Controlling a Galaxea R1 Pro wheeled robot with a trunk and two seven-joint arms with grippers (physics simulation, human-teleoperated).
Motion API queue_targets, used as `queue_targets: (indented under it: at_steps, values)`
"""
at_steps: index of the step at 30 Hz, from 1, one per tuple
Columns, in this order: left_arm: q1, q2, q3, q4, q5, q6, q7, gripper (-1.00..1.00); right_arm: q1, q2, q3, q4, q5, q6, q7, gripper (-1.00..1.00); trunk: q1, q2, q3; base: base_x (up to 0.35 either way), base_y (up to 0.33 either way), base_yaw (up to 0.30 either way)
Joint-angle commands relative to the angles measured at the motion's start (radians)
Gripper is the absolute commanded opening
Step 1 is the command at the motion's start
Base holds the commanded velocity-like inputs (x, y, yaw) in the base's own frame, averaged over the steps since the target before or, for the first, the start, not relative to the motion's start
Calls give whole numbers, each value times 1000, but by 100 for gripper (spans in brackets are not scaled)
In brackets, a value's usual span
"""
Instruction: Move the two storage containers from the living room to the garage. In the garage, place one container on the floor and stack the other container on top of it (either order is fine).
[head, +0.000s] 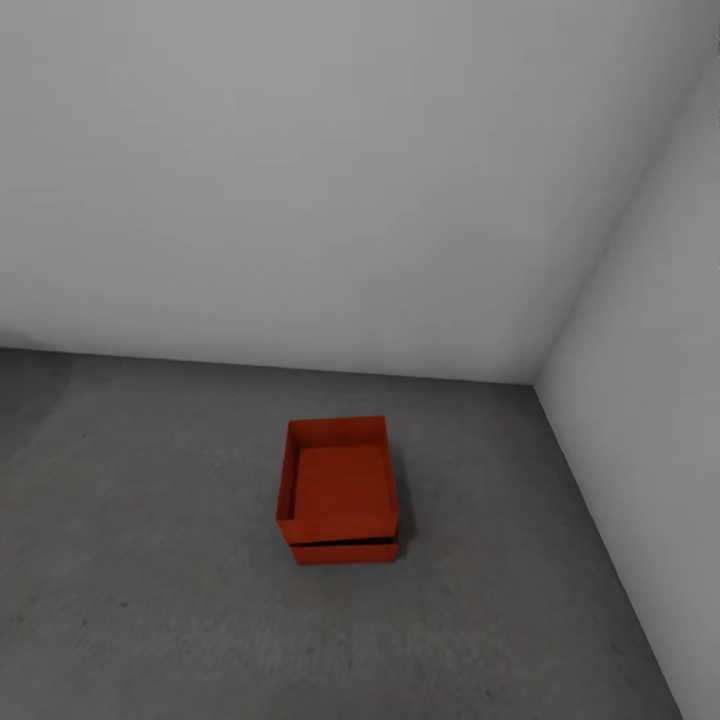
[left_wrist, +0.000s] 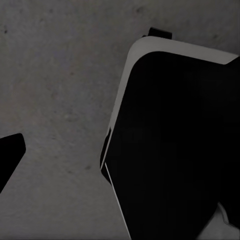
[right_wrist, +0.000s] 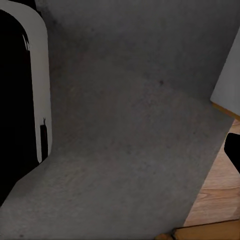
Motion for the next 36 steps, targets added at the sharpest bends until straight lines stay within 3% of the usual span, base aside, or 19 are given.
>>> queue_targets:
  at_steps: [1, 36]
  values:
    - [2, -1, 5, 1, 4, -9, 1, 100, 0, 1, 9, 3, -8, -5, 0, 100, 0, -1, 1, 0, 0, 0]
    - [13, -12, 4, 1, 14, -18, 1, 100, 2, 9, 9, 2, -7, -5, 0, 100, 0, -1, 44, 0, 0, 0]
